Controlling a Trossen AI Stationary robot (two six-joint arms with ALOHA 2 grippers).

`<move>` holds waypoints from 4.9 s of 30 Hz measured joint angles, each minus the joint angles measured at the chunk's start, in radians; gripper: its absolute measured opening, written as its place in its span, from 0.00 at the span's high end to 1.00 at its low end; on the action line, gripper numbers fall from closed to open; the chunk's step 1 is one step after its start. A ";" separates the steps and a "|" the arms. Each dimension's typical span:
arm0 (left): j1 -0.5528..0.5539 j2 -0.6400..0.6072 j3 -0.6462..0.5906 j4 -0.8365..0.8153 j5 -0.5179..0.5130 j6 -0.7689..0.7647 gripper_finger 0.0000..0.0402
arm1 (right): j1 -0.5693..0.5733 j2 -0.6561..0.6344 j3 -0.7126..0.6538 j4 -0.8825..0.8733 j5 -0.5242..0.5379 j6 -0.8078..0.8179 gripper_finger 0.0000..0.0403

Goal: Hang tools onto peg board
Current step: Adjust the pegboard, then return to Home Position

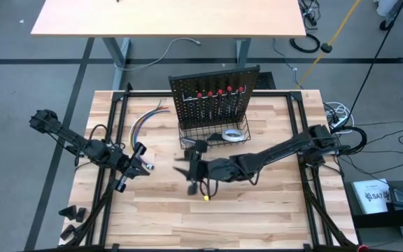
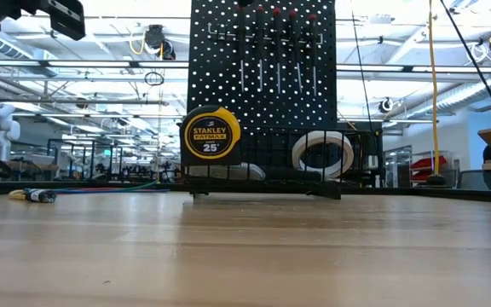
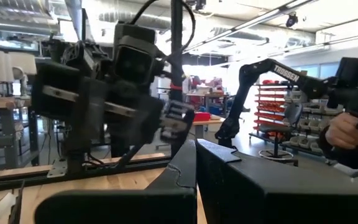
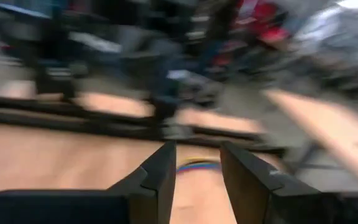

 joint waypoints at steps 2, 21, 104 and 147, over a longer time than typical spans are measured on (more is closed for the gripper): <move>0.000 0.000 0.000 0.001 -0.003 -0.001 1.00 | 0.000 -0.028 0.000 -0.082 -0.105 0.067 0.73; 0.293 0.150 0.022 0.034 -0.118 -0.022 1.00 | -0.015 -0.427 -0.201 -0.596 -0.174 0.265 0.98; 0.533 0.238 0.359 -0.469 0.100 -0.050 0.95 | -0.128 -1.106 -0.908 -0.339 -0.223 0.316 1.00; 0.641 -0.287 0.020 -0.566 -0.011 -0.105 0.95 | -0.140 -1.893 -1.287 -0.499 -0.264 0.361 1.00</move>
